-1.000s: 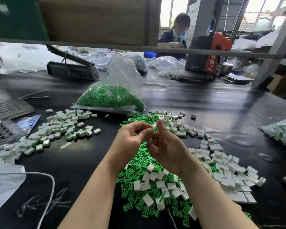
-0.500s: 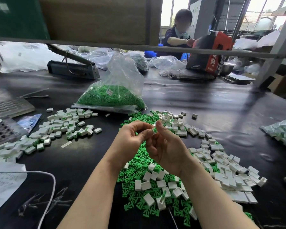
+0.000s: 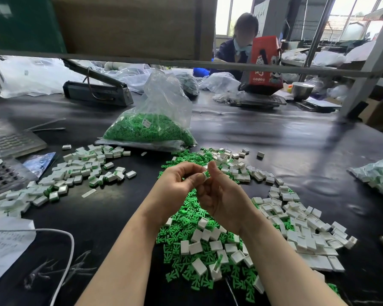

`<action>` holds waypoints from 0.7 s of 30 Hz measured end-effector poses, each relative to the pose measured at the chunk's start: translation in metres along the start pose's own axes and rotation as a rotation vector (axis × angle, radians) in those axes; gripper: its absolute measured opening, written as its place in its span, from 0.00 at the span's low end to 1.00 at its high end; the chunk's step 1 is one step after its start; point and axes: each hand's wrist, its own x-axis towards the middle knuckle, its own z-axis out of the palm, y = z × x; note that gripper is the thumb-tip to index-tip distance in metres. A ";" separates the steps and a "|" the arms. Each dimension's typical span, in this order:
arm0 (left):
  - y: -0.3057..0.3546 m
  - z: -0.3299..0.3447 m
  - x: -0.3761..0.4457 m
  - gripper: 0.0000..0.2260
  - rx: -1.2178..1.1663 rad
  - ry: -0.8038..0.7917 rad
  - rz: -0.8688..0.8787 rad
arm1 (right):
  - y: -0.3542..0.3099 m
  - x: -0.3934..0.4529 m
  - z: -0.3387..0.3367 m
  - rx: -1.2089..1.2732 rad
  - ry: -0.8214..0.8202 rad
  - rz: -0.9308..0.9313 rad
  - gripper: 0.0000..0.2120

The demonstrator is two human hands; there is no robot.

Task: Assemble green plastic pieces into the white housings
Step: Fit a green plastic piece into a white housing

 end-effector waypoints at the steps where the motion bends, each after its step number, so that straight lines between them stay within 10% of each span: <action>1: 0.000 0.000 0.000 0.05 0.003 -0.002 -0.003 | 0.000 0.000 0.000 0.009 -0.004 0.001 0.19; 21: 0.000 -0.001 0.000 0.05 0.014 -0.018 -0.012 | 0.001 0.000 0.001 -0.006 -0.008 0.008 0.19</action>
